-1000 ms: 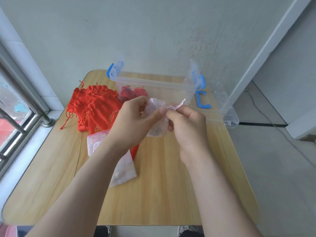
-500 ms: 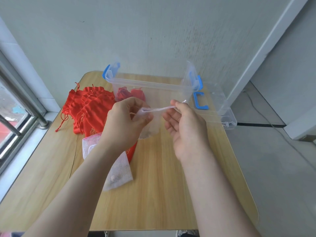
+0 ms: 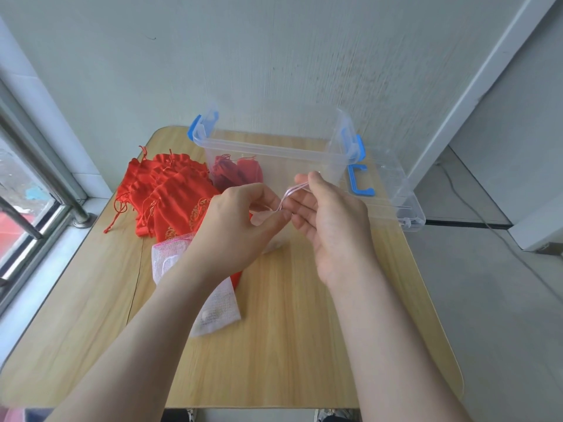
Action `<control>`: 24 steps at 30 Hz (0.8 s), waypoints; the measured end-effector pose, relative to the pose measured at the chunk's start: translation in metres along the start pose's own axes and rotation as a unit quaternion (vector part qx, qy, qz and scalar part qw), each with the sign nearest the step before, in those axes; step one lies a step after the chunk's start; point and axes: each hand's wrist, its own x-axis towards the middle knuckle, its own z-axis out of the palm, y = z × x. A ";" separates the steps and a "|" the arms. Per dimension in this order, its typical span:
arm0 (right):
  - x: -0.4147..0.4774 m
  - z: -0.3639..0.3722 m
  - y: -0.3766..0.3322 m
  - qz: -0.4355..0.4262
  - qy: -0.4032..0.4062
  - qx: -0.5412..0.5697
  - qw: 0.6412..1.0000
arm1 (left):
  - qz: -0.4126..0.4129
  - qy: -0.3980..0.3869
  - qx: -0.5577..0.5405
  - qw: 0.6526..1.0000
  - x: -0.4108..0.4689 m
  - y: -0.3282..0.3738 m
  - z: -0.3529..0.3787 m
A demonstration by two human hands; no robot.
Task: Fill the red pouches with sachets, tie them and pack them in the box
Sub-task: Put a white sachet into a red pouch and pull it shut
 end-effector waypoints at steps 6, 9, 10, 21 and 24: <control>0.002 -0.002 -0.004 -0.005 0.046 0.000 0.999 | 0.000 0.040 0.007 0.999 -0.001 0.003 0.001; 0.003 -0.004 -0.005 -0.009 0.040 0.025 0.999 | 0.005 0.037 0.021 0.999 0.000 0.002 0.002; 0.003 -0.004 -0.006 -0.013 0.035 0.036 0.999 | 0.006 0.037 0.028 0.999 0.000 0.001 0.003; 0.007 -0.008 -0.008 -0.038 0.028 0.040 0.998 | 0.014 -0.034 -0.034 0.999 -0.004 0.011 0.004; 0.007 -0.007 -0.006 -0.035 0.020 0.030 0.999 | -0.015 -0.095 -0.050 0.994 -0.004 0.015 0.003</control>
